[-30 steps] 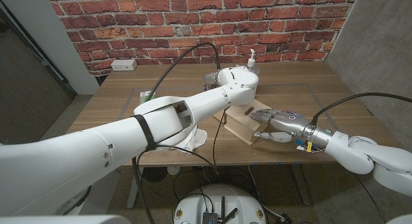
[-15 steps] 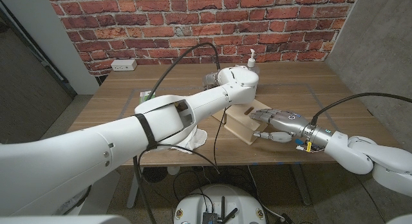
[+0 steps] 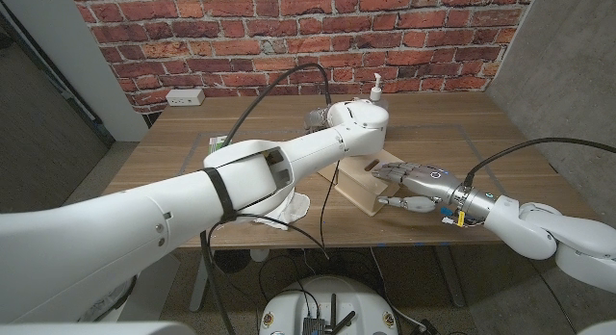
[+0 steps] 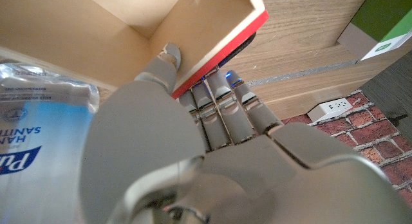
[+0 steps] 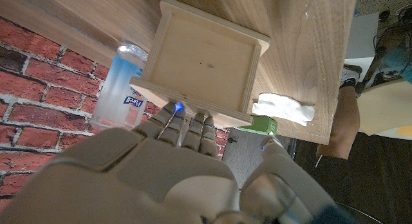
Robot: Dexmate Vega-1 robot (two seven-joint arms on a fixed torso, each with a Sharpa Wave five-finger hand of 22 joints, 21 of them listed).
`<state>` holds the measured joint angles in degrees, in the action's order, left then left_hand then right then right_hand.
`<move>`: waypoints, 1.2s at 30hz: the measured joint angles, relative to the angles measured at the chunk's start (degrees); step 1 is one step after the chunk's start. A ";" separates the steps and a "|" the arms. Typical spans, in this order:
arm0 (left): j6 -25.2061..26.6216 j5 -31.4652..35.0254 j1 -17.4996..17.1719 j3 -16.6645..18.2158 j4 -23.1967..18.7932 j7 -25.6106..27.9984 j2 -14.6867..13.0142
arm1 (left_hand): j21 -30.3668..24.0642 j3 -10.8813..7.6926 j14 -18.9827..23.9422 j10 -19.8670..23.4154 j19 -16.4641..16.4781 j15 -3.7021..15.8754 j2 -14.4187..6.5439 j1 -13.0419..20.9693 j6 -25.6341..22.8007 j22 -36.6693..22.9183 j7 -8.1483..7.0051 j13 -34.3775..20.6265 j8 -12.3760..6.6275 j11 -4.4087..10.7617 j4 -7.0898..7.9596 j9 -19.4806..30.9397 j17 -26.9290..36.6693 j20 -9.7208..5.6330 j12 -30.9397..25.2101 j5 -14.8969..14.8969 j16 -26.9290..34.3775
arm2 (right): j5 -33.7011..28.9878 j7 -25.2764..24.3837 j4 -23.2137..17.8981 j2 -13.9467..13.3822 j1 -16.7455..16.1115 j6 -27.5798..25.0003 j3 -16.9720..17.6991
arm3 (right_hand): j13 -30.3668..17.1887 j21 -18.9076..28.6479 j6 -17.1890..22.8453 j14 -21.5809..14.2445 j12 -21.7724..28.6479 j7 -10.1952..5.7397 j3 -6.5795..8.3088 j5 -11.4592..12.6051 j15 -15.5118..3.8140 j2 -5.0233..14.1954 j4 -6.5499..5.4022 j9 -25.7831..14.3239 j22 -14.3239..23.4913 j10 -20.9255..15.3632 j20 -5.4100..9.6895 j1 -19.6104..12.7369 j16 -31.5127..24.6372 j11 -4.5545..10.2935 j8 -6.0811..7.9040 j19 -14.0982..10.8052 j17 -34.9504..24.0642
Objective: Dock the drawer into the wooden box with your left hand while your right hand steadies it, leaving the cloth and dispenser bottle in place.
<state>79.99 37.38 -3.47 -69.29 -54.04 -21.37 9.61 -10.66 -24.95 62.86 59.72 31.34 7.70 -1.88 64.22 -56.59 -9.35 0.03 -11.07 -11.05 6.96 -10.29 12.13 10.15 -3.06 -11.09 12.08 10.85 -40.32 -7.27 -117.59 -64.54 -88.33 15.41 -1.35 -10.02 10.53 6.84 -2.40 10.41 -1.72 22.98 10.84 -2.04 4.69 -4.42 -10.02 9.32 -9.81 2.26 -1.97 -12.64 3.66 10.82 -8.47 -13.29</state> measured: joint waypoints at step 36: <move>0.10 -2.92 -0.12 -1.28 -2.80 1.74 -0.70 | 0.00 0.08 0.00 -0.31 0.00 0.00 -0.73 0.33 0.02 0.00 0.02 0.03 0.00 0.28 -0.08 -0.02 -0.19 0.00 0.06 0.01 -0.34 | 1.48 -0.66 0.45 -1.26 1.38 -1.45 -1.75 | -0.30 0.00 0.00 0.00 -0.01 0.00 0.00 0.00 0.00 0.00 0.00 0.00 -0.01 -0.19 0.00 0.00 0.00 -0.19 0.00 0.00 -0.17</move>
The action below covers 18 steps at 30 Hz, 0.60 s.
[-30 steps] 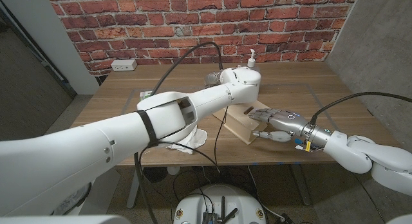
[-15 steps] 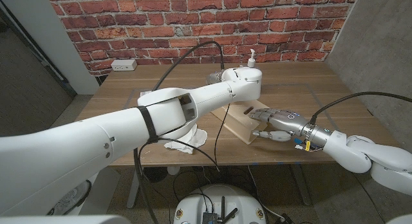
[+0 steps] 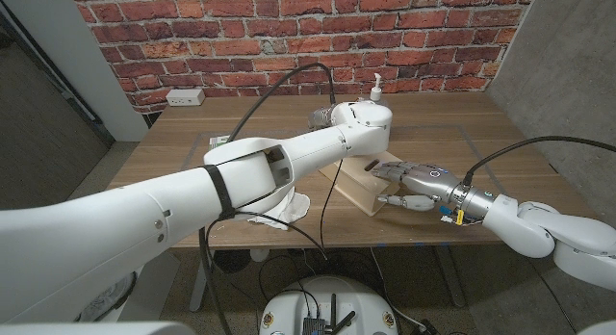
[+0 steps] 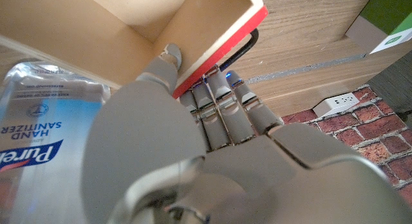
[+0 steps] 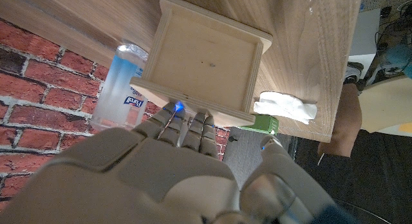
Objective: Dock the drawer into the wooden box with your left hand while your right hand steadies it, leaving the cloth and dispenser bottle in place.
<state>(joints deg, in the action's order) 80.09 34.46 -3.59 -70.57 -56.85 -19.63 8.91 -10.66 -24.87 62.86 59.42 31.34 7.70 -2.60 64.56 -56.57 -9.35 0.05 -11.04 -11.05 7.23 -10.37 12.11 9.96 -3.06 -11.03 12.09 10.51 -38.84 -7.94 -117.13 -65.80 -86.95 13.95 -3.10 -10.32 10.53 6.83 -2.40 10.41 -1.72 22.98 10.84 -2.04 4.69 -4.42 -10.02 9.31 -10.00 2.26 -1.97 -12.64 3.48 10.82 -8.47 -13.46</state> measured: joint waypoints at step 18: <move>-0.12 14.01 -3.55 4.15 -2.96 -9.81 -1.02 | 0.00 0.08 -0.11 -0.01 0.00 0.11 0.02 0.02 0.08 0.00 0.08 0.00 -0.26 -0.01 -0.08 0.01 0.05 0.00 -0.02 -0.19 -0.04 | 0.61 0.38 -0.19 -0.91 0.33 -0.65 -0.63 | -0.01 -0.21 0.22 0.21 -0.01 0.22 -0.22 0.00 0.21 0.00 -0.22 0.02 -0.12 0.02 -0.01 0.00 0.00 0.00 0.00 0.01 0.00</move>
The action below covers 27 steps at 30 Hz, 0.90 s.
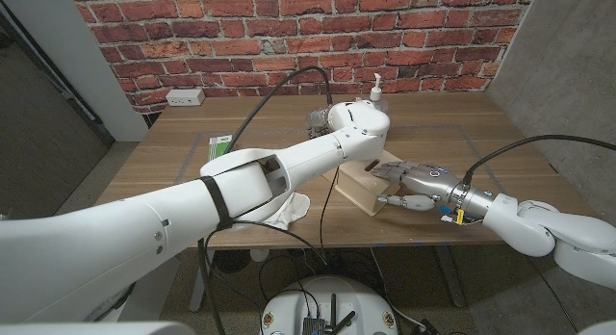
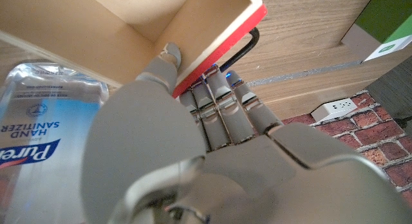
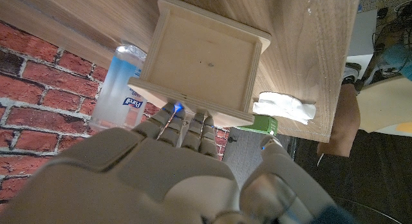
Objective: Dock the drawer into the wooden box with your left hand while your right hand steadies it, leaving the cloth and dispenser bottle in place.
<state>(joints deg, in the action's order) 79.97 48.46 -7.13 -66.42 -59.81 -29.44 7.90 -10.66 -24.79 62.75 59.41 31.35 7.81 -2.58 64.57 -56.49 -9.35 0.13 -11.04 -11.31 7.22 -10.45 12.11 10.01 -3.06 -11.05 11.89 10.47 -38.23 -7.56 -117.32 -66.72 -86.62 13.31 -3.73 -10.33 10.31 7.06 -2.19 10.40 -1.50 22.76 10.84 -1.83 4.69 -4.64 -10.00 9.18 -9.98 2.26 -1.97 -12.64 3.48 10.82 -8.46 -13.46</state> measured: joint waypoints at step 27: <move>-0.05 -3.98 2.03 -0.56 1.14 2.39 -0.04 | 0.00 0.00 0.00 0.02 0.00 0.00 0.16 0.17 0.19 0.00 0.20 -0.03 0.00 0.02 0.00 0.31 -0.01 0.00 0.02 0.44 0.33 | 0.92 -0.32 -0.09 -0.64 0.71 -0.25 -1.37 | -0.01 -0.02 -0.01 0.00 -0.03 -0.01 0.00 0.00 0.00 -0.31 0.00 0.02 0.02 0.33 -0.09 0.31 0.00 -0.29 0.00 0.10 0.01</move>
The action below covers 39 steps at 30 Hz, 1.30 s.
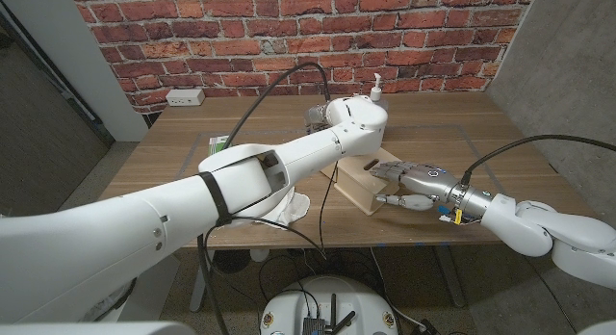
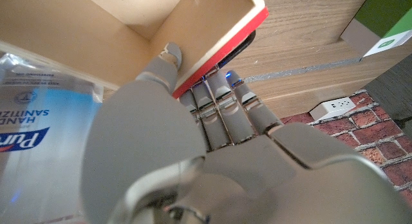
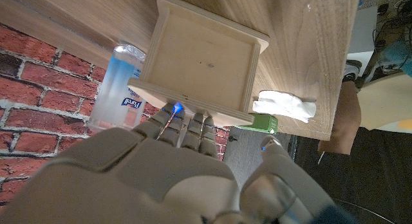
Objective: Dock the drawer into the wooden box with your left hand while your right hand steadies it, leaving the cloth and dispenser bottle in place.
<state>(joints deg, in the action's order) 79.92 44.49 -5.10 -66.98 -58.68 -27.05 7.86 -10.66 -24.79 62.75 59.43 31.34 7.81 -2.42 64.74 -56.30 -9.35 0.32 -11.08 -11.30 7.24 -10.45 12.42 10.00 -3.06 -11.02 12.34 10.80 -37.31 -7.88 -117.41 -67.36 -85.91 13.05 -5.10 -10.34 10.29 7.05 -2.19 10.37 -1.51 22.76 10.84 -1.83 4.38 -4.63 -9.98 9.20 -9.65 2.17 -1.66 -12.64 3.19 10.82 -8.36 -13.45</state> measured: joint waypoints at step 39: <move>-0.04 -15.09 4.94 -6.85 4.07 8.56 0.92 | 0.00 0.39 0.00 0.01 0.00 0.00 -0.54 0.35 -0.19 0.00 0.19 0.00 0.01 0.01 0.07 -0.04 -0.01 0.00 -0.27 -0.03 0.05 | 1.12 -1.14 0.41 -0.41 1.00 0.01 -1.50 | 0.06 0.03 0.20 0.00 0.00 0.20 0.23 0.00 0.00 0.01 -0.23 -0.04 0.03 0.08 0.11 -0.01 0.00 0.09 0.00 -0.10 0.00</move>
<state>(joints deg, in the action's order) 79.88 29.40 -0.16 -73.83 -54.61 -18.49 8.77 -10.66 -24.40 62.75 59.43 31.34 7.81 -2.96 65.09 -56.49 -9.35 0.51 -11.08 -11.29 7.25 -10.38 12.38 9.99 -3.06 -11.30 12.31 10.85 -36.19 -9.02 -117.00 -67.77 -84.91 13.06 -6.60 -10.28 10.32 7.25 -2.19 10.36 -1.31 23.00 10.84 -1.84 4.39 -4.87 -10.02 9.24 -9.58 2.28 -1.67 -12.64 3.28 10.82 -8.46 -13.45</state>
